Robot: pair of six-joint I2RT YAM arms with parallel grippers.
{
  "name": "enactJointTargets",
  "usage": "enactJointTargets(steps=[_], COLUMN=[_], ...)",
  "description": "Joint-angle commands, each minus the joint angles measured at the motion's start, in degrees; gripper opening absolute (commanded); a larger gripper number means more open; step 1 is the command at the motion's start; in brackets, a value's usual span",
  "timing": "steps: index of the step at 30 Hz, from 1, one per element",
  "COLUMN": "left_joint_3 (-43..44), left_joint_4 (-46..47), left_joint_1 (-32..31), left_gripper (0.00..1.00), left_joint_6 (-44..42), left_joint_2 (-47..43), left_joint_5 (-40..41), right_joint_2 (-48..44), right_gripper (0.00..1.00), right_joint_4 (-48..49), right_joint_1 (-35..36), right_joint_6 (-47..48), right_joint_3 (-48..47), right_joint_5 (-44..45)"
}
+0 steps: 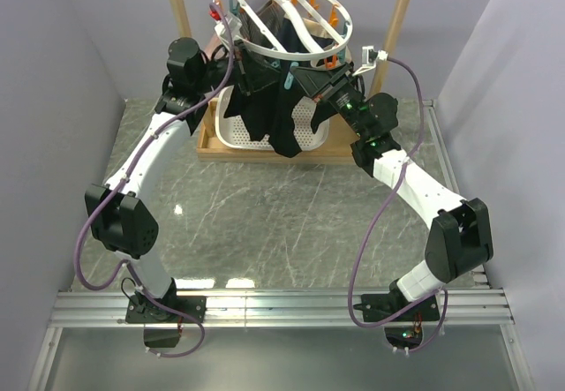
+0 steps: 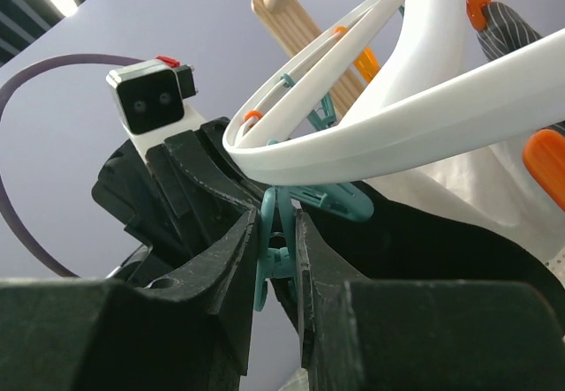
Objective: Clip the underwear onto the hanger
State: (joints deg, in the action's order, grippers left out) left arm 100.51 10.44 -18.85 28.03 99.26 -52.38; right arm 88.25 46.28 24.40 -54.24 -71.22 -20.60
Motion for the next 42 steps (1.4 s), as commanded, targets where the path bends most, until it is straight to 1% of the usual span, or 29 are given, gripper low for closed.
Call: enactJointTargets(steps=[1, 5, 10, 17, 18, 19, 22, 26, 28, 33, 39, 42], left_joint_3=[0.4, 0.3, 0.0, -0.8, -0.8, -0.8, -0.6, -0.5, -0.5, -0.3, -0.9, -2.1], left_joint_4=[5.2, 6.8, 7.8, 9.2, 9.5, 9.5, 10.0, 10.1, 10.4, 10.6, 9.1, 6.6], left_joint_1=[-0.2, -0.2, -0.4, -0.8, -0.8, -0.8, -0.8, -0.8, -0.8, -0.7, -0.8, -0.8], left_gripper=[0.0, 0.0, 0.0, 0.0, 0.0, 0.0, 0.0, 0.0, 0.0, 0.0, 0.0, 0.0], left_joint_6=[4.8, 8.1, 9.6, 11.8, 11.8, 11.9, 12.4, 12.5, 12.6, 12.8, 11.3, 8.5], left_joint_2=[-3.2, -3.1, -3.2, -3.0, -3.0, -3.0, -2.8, -2.7, -2.7, -2.6, -3.1, -4.1], left_joint_5=[1.3, 0.9, 1.6, 1.4, 1.6, 1.6, 1.6, 1.2, 1.2, 1.1, 0.4, -0.2], right_joint_2=[0.1, 0.8, 1.0, 1.6, 1.5, 1.6, 1.7, 1.7, 1.6, 1.6, 1.0, 0.3], right_gripper=[0.0, 0.0, 0.0, 0.14, 0.17, 0.26, 0.36, 0.43, 0.44, 0.53, 0.59, 0.68], right_joint_4=[0.9, 0.9, 1.5, 1.4, 1.3, 1.4, 1.3, 1.3, 1.2, 1.2, 0.8, 0.2], right_joint_1=[1.4, 1.5, 1.7, 1.8, 1.9, 1.9, 2.0, 2.0, 2.0, 1.9, 1.4, 0.5], right_joint_6=[-0.6, 0.3, 0.3, 0.3, 0.4, 0.3, 0.2, 0.2, 0.3, 0.2, 0.7, 1.2], right_joint_3=[-0.4, -0.8, -1.0, -1.7, -1.8, -1.9, -1.9, -1.9, -1.9, -2.0, -2.0, -1.7], right_joint_5=[-3.0, -2.5, -2.3, -2.2, -2.2, -2.3, -2.3, -2.5, -2.6, -2.9, -3.7, -4.9])
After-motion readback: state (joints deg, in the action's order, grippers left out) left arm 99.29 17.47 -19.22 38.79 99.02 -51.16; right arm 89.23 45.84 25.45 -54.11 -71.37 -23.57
